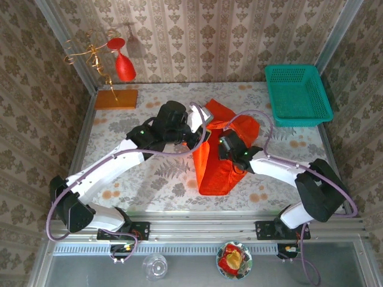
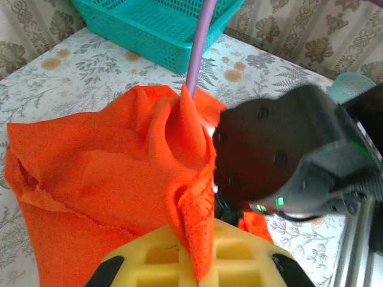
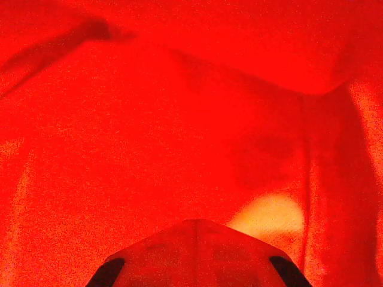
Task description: Fold the inside-out t-shirt
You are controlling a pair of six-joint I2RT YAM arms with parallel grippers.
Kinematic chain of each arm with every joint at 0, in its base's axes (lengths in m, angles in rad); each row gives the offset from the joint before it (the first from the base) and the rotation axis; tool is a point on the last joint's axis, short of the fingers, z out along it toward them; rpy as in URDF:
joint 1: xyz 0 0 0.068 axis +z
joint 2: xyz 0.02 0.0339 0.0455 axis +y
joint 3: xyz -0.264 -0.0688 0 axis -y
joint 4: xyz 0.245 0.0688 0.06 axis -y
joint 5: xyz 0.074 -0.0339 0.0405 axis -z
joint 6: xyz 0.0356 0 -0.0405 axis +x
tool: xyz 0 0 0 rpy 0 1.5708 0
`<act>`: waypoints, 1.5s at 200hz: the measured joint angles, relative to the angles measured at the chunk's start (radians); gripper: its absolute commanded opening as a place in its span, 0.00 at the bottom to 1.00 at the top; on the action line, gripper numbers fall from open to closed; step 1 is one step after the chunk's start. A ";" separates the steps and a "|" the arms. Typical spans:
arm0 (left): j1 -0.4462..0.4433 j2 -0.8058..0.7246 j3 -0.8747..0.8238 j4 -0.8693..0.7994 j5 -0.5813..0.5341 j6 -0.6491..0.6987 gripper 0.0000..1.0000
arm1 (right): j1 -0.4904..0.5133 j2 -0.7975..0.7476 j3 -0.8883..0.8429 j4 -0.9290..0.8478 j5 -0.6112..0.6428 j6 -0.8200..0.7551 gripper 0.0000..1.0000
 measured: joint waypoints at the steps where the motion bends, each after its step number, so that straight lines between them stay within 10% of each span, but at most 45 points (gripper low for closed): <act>1: 0.000 0.000 0.000 -0.001 0.000 0.000 0.00 | -0.001 -0.001 0.000 0.002 -0.002 0.000 0.01; 38: -0.018 0.000 0.033 -0.017 0.013 0.000 0.00 | 0.018 -0.005 -0.008 0.095 -0.130 -0.017 0.10; 119: -0.063 0.000 0.090 -0.042 0.026 -0.002 0.00 | 0.012 0.284 0.223 0.137 -0.134 -0.001 0.78; 156: -0.063 -0.019 0.090 -0.069 0.005 -0.014 0.00 | -0.036 0.443 0.427 0.030 -0.103 0.001 0.81; 201: -0.065 -0.067 0.090 -0.081 -0.037 -0.021 0.00 | -0.068 0.607 0.566 -0.136 -0.147 -0.013 0.73; 247: -0.027 -0.071 0.090 -0.081 -0.105 -0.063 0.00 | -0.070 0.584 0.549 -0.166 -0.204 -0.021 0.18; 300: 0.190 -0.063 0.007 -0.042 -0.118 -0.140 0.00 | 0.009 0.383 0.352 -0.229 -0.331 -0.042 0.00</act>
